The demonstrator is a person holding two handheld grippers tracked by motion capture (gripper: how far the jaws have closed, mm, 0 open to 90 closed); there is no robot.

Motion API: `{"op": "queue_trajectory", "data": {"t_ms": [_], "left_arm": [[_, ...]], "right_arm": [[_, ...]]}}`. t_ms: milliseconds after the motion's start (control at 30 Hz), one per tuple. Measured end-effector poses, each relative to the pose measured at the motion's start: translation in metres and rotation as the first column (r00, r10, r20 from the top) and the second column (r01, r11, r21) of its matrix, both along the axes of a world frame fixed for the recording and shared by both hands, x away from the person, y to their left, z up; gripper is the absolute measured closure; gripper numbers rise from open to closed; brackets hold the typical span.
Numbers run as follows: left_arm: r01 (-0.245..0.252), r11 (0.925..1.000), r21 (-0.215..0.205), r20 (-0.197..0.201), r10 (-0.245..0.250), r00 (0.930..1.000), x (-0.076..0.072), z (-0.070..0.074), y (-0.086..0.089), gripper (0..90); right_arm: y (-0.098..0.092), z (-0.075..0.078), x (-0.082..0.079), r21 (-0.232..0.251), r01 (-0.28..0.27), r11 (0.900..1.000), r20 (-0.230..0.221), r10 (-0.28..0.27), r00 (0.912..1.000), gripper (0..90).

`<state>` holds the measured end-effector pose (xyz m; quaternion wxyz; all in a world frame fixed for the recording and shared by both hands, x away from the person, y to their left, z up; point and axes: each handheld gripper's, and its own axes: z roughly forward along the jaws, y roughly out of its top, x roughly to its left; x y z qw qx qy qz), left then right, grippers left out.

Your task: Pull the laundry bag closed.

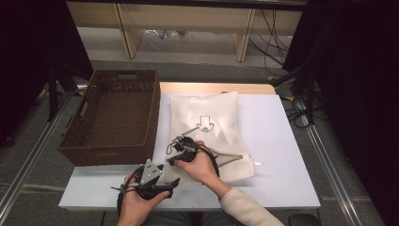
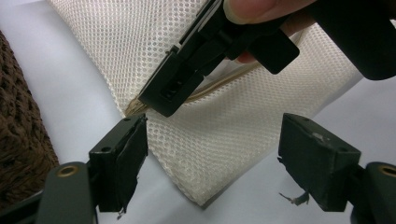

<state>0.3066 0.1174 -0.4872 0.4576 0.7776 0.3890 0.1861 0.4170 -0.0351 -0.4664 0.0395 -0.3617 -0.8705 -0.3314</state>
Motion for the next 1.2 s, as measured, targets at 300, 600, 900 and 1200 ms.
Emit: {"op": "queue_trajectory", "data": {"t_ms": [300,600,900,1200], "left_arm": [[0.0,0.9999,-0.012,-0.017,-0.001,0.9999,0.007,-0.002,0.002,30.6],[0.017,0.9921,-0.124,-0.095,-0.029,0.9951,0.024,-0.001,0.003,48.9],[0.034,0.9875,-0.154,-0.118,-0.053,0.9916,0.038,0.002,-0.003,61.6],[0.028,0.9827,-0.183,-0.171,-0.059,0.9834,0.047,-0.002,-0.005,69.0]], "right_arm": [[-0.005,0.02,-0.005,0.012,-0.013,1.0,0.031,0.012,0.9994,87.6],[-0.021,0.041,-0.015,0.003,-0.053,0.999,0.068,0.052,0.9963,87.6],[-0.029,0.045,-0.021,0.009,-0.079,0.997,0.074,0.078,0.9942,87.6],[-0.032,0.047,-0.021,0.012,-0.08,0.997,0.076,0.079,0.994,87.7]]}}
